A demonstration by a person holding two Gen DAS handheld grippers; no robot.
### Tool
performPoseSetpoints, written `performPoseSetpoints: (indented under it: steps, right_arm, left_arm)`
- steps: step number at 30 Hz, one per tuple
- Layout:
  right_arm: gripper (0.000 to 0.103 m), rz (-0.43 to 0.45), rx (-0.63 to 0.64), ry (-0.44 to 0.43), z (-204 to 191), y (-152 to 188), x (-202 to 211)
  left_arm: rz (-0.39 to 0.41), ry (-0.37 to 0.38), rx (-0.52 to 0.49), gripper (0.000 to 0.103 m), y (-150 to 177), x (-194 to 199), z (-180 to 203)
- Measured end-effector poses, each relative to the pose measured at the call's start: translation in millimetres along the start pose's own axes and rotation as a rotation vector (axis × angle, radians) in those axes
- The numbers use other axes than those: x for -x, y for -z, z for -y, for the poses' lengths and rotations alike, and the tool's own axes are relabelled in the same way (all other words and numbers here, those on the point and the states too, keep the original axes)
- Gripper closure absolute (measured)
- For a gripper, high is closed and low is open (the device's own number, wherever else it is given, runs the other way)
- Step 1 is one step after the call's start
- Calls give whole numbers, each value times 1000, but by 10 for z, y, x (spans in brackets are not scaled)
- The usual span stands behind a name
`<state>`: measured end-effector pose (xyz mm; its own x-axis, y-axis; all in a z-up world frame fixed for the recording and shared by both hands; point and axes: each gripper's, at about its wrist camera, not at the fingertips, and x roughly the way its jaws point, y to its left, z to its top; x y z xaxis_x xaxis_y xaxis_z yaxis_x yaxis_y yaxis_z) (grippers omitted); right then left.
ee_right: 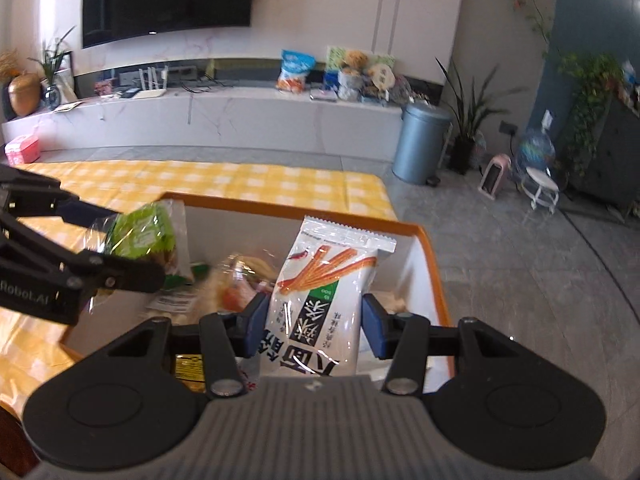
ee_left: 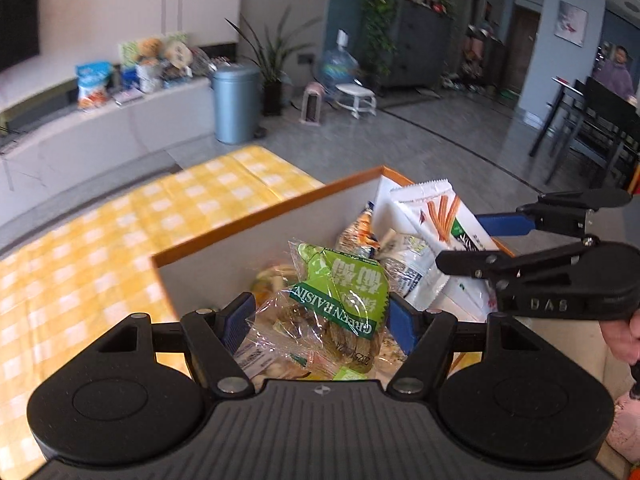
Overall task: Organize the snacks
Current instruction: 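Carry both packs into the orange box and open both grippers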
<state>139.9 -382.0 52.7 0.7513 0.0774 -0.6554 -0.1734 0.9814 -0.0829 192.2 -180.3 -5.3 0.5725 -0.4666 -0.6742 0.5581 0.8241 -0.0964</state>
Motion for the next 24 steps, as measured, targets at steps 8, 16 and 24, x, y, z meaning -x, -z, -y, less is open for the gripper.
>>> performPoseSetpoints:
  steps: [8,16,24]
  right_arm:
    - [54,-136,-59,-10,335,-10,-331]
    - [54,-273,-75,-64,509,8,-694]
    - [54,-445,-13,-44,536,-90,-949]
  left_arm:
    - [-113,98,-23,22,-62,-422,63]
    - [-203,164,-108,22,-25,-696,266]
    - [-262,116,-103,22,-33,-869,341]
